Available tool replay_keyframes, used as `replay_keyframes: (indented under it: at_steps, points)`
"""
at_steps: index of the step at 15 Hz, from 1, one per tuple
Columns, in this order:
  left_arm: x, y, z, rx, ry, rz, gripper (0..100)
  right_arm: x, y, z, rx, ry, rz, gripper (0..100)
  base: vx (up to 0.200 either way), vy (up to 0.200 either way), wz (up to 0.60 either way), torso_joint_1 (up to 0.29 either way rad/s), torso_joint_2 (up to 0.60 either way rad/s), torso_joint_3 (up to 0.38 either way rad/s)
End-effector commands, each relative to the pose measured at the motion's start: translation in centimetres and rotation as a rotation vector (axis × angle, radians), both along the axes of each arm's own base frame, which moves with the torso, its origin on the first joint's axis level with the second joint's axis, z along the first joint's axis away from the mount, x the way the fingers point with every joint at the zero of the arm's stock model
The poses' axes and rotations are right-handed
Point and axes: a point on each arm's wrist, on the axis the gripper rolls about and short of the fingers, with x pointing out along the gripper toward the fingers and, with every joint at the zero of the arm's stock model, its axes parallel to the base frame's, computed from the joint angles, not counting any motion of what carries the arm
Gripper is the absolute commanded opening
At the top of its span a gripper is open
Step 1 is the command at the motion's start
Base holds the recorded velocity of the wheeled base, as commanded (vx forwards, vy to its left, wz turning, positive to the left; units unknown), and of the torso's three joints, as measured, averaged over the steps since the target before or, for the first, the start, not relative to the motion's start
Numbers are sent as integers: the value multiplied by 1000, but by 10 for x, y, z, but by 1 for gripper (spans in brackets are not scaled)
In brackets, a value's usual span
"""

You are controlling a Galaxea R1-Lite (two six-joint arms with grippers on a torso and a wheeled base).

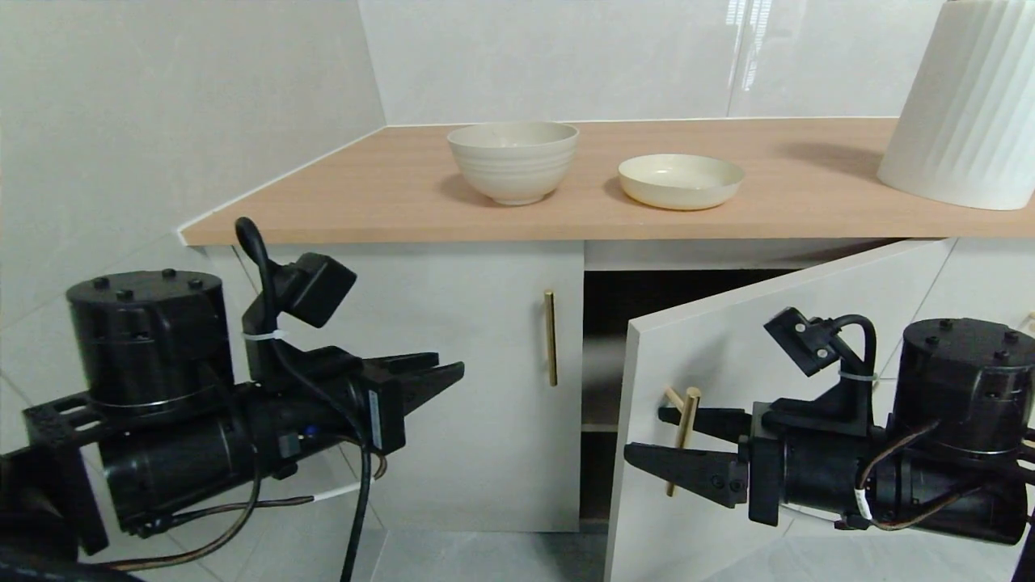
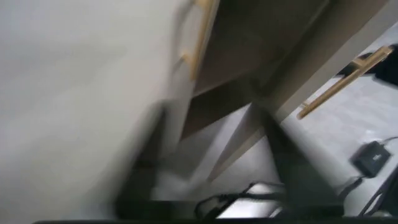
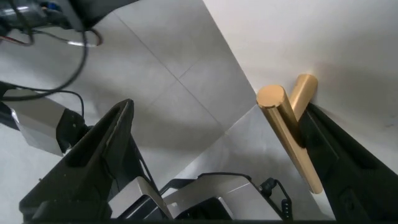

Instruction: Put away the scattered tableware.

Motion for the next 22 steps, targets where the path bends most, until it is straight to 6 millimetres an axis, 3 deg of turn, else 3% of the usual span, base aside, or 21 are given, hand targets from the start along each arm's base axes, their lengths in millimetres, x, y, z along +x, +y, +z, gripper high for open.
replay_keyframes:
  at_steps: [1,3,9,12,14,16,22]
  points:
    - [13,-12,-20,22,55,-15,0,1,0,-2,-5,7,-3,100,0,0,0,0,0,0]
    - [20,-21,-21,-3,5,-35,0,0,0,-4,-11,14,-3,100,0,0,0,0,0,0]
    - [52,-84,-40,-17,-7,-169,0,0,-1,-10,-26,22,2,100,0,0,0,0,0,0]
    - [55,-111,-46,-26,-6,-227,0,0,-2,-10,-36,2,6,100,0,0,0,0,0,0]
    - [55,-112,-55,-62,37,-214,0,0,-2,-10,-35,1,6,100,0,0,0,0,0,0]
    - [66,-121,-51,-142,31,-205,0,0,-2,-10,-35,-1,6,100,0,0,0,0,0,0]
    - [63,-145,-62,-141,31,-264,0,-1,-3,-9,-33,-4,6,100,0,0,0,0,0,0]
